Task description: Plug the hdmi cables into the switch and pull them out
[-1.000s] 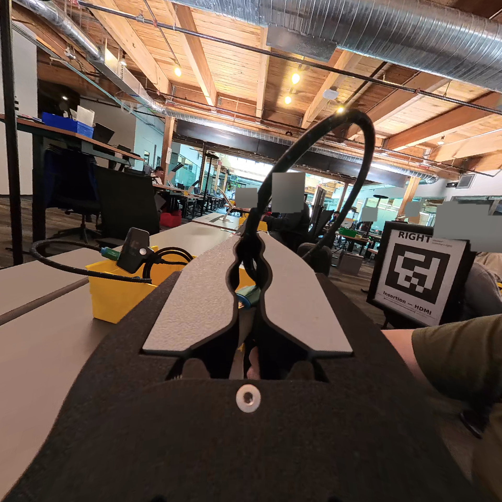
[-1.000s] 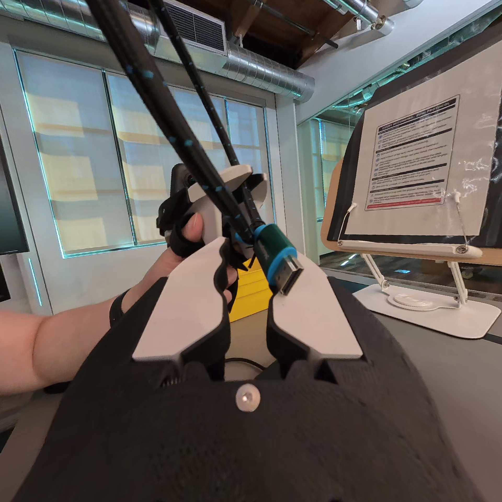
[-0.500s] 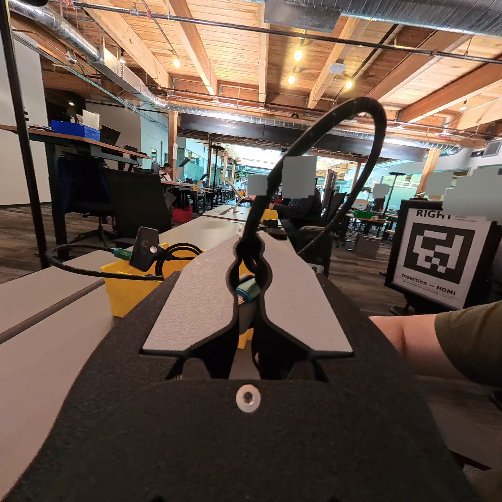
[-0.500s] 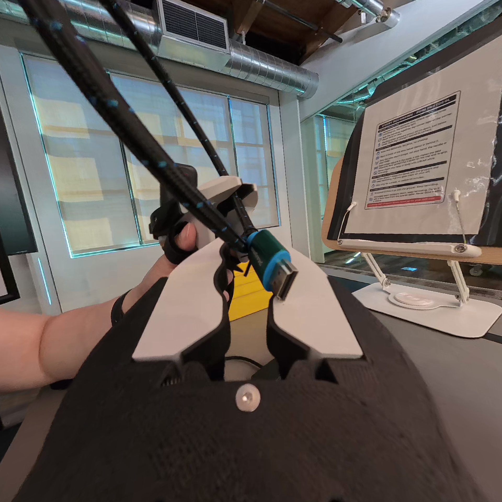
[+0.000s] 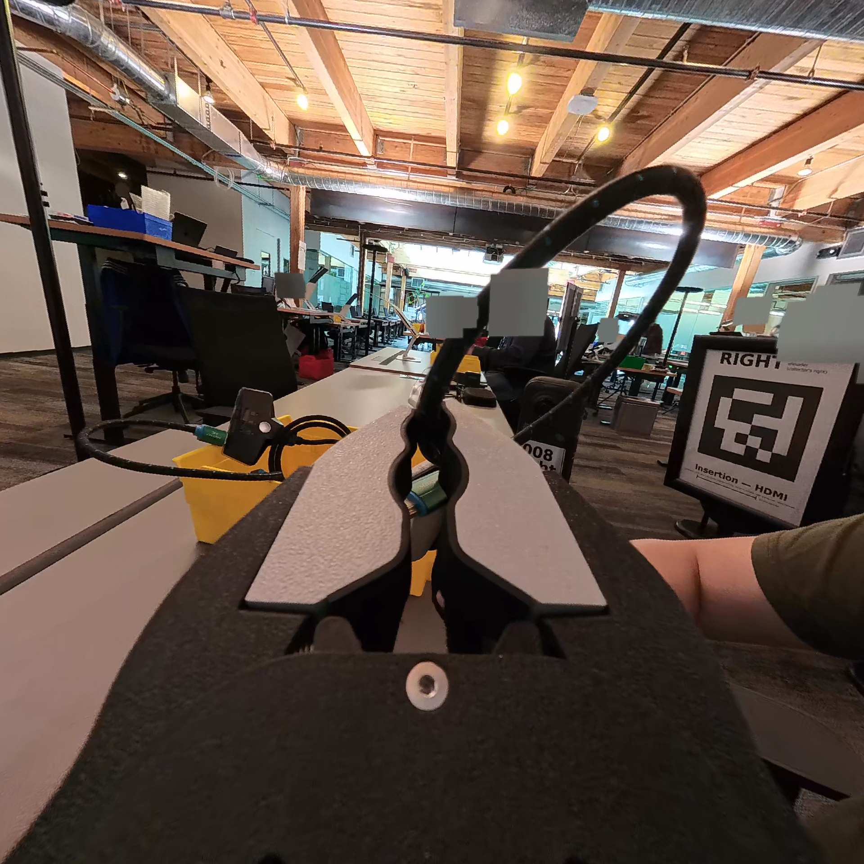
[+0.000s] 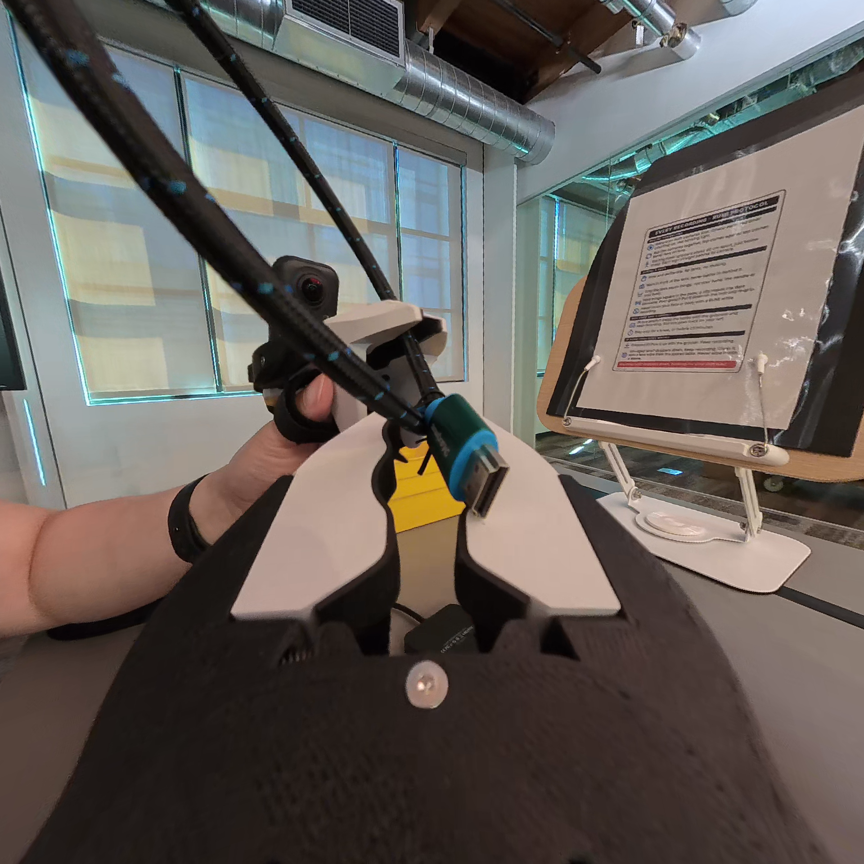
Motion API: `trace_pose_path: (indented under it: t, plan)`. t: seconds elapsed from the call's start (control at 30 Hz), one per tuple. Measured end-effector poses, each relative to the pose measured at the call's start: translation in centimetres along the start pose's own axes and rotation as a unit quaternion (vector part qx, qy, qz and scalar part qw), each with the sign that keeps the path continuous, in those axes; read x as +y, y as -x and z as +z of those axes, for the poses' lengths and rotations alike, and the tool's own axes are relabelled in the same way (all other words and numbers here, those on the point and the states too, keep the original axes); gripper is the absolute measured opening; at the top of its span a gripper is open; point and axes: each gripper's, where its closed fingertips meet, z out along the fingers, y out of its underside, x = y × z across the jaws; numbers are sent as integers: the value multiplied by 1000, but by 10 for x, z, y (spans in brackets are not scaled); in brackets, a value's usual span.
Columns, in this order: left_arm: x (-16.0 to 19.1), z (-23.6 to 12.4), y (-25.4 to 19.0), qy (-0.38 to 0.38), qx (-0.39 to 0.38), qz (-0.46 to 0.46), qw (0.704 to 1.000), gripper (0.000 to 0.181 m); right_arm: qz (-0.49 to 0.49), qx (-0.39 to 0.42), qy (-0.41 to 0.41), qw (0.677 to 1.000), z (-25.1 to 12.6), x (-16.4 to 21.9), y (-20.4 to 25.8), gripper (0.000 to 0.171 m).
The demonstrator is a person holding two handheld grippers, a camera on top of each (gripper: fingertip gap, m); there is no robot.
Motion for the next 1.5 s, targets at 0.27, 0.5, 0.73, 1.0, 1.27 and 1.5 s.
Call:
trace_pose_path:
  t: [0.27,0.5,0.73,1.0,1.27,1.5]
  plan:
    - [0,0,-1,10,15,-23,1000,6,4,-19,8,1000,-1,-1,1,22]
    - [-3,-4,2,20,12,-8,1000,12,13,-30,12,999,0,0,2,22]
    - [2,-4,4,51,19,-24,998,6,11,-46,25,999,1,4,2,22]
    - [5,-4,7,63,12,-24,998,6,-6,-34,34,999,1,6,-1,22]
    - [3,-5,9,58,7,-20,998,6,32,-58,43,997,2,7,3,21]
    - [3,-6,11,64,-1,-18,998,6,63,-89,42,993,3,7,9,21]
